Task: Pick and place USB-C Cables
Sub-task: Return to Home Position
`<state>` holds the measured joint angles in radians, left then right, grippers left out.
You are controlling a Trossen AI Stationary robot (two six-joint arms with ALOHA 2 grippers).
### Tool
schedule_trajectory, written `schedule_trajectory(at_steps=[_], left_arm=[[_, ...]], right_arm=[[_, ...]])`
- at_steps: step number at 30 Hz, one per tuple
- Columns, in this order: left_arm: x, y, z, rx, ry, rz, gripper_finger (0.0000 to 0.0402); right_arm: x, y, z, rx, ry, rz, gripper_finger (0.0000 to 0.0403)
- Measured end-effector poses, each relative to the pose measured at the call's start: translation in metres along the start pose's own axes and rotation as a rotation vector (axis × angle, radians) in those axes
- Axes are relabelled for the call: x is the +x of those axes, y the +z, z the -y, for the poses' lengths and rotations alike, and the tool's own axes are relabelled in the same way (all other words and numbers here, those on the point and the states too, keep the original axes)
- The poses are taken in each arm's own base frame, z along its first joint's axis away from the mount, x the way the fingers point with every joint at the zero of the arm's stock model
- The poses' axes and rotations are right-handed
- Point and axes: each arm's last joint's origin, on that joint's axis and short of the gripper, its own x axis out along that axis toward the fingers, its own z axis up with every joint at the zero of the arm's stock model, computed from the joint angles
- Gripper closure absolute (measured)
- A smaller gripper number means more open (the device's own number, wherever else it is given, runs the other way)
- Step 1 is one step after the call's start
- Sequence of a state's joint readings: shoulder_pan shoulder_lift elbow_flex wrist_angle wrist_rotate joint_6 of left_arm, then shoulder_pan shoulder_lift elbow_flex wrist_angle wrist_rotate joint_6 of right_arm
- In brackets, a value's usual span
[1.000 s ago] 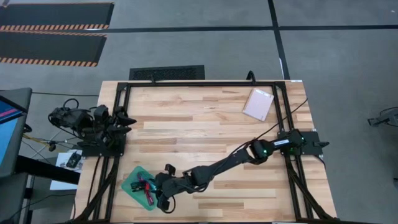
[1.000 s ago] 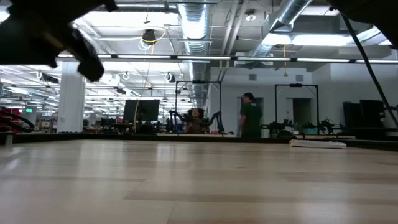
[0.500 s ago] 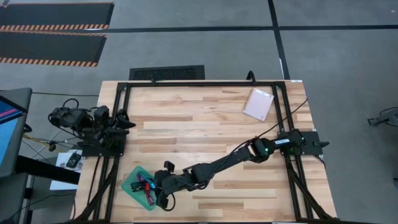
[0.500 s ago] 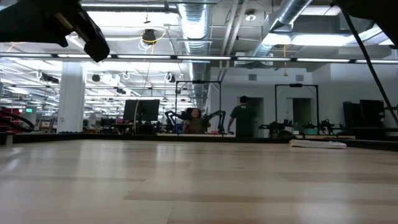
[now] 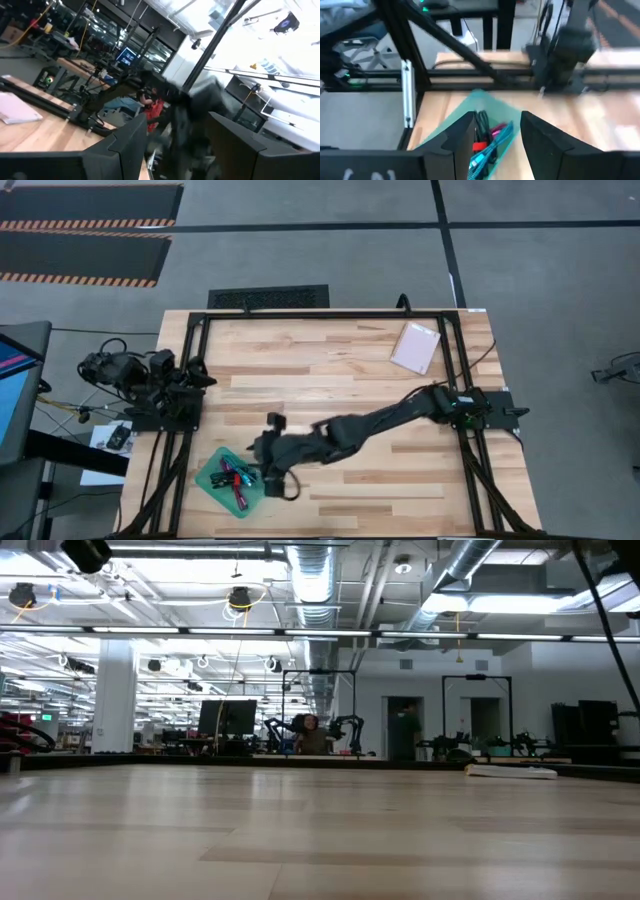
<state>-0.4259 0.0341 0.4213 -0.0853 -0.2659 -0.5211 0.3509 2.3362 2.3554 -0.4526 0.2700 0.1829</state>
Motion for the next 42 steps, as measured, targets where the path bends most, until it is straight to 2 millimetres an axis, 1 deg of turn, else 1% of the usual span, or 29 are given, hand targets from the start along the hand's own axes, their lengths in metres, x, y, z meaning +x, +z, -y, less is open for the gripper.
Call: schedule_trajectory(at_steps=[5,8,11,13,15,17,19,21,22,24,26,28,30,34,38,42], left_arm=[[0.000,0.001,0.002,0.070,-0.049,-0.006,0.0207],[-0.002,0.008,0.007,0.102,-0.096,0.002,0.0207],[-0.008,0.022,0.013,0.123,-0.113,0.006,0.0207],[-0.014,0.032,0.016,0.139,-0.066,-0.007,0.0207],[-0.020,0.039,0.016,0.152,0.010,-0.019,0.0207],[-0.027,0.044,0.015,0.159,0.080,-0.014,0.0207],[-0.032,0.045,0.012,0.171,0.121,-0.016,0.0207],[-0.032,0.043,0.011,0.214,0.122,-0.058,0.0207],[-0.033,0.041,0.011,0.228,0.106,-0.084,0.0207],[-0.033,0.040,0.012,0.232,0.081,-0.108,0.0207],[-0.033,0.039,0.011,0.236,0.090,-0.124,0.0207],[-0.033,0.038,0.011,0.236,0.090,-0.129,0.0207],[-0.034,0.039,0.011,0.244,0.089,-0.134,0.0207],[-0.034,0.037,0.009,0.256,0.124,-0.139,0.0207],[-0.034,0.036,0.008,0.259,0.126,-0.151,0.0207],[-0.031,0.028,0.004,0.272,0.142,-0.179,0.0207]], right_arm=[[-0.076,0.052,0.009,-0.110,0.014,0.057,0.0226],[-0.124,0.072,0.016,-0.165,0.010,0.059,0.0234],[-0.173,0.087,0.028,-0.178,-0.020,0.048,0.0243],[-0.206,0.094,0.038,-0.170,-0.032,0.047,0.0249],[-0.235,0.096,0.046,-0.156,-0.036,0.051,0.0254],[-0.260,0.091,0.053,-0.140,-0.046,0.037,0.0258],[-0.281,0.081,0.058,-0.115,-0.080,0.031,0.0261],[-0.299,0.064,0.062,-0.094,-0.141,0.032,0.0264],[-0.305,0.053,0.063,-0.082,-0.169,0.039,0.0265],[-0.317,0.029,0.067,-0.049,-0.182,0.083,0.0266],[-0.327,0.001,0.073,-0.013,-0.152,0.141,0.0266],[-0.338,-0.027,0.081,0.036,-0.119,0.228,0.0266],[-0.349,-0.055,0.093,0.077,-0.106,0.305,0.0267],[-0.364,-0.102,0.114,0.167,-0.085,0.509,0.0266],[-0.375,-0.147,0.129,0.218,-0.058,0.624,0.0264],[-0.389,-0.182,0.142,0.282,-0.038,0.750,0.0266]])
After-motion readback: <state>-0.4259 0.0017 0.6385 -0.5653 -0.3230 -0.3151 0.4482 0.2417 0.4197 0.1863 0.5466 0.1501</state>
